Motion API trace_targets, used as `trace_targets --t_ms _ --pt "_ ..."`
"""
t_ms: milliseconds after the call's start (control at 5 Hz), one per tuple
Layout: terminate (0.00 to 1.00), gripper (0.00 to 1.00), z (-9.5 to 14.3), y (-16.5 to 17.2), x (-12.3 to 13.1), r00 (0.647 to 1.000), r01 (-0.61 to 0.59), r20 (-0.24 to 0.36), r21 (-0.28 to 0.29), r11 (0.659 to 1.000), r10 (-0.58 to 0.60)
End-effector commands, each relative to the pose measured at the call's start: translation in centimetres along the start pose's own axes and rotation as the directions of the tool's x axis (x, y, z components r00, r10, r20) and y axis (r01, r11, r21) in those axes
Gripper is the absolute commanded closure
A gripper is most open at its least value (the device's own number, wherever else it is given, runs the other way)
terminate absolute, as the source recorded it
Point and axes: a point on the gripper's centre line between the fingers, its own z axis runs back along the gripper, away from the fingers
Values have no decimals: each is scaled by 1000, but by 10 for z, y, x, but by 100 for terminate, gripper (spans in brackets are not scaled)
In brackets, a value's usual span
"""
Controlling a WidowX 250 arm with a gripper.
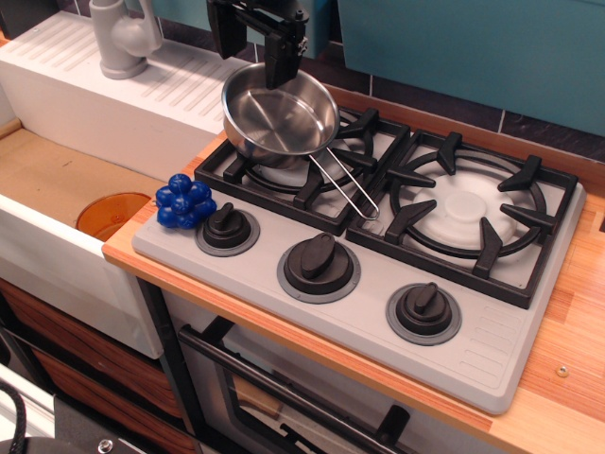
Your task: Put pan on stove and put blueberry in pan
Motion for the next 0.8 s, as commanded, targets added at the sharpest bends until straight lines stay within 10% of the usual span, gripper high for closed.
trace_targets --t_ms 0,600 --pt "0 0 27 5 9 998 -5 70 36 999 3" --pt "0 0 28 -5 -40 989 -49 145 110 993 33"
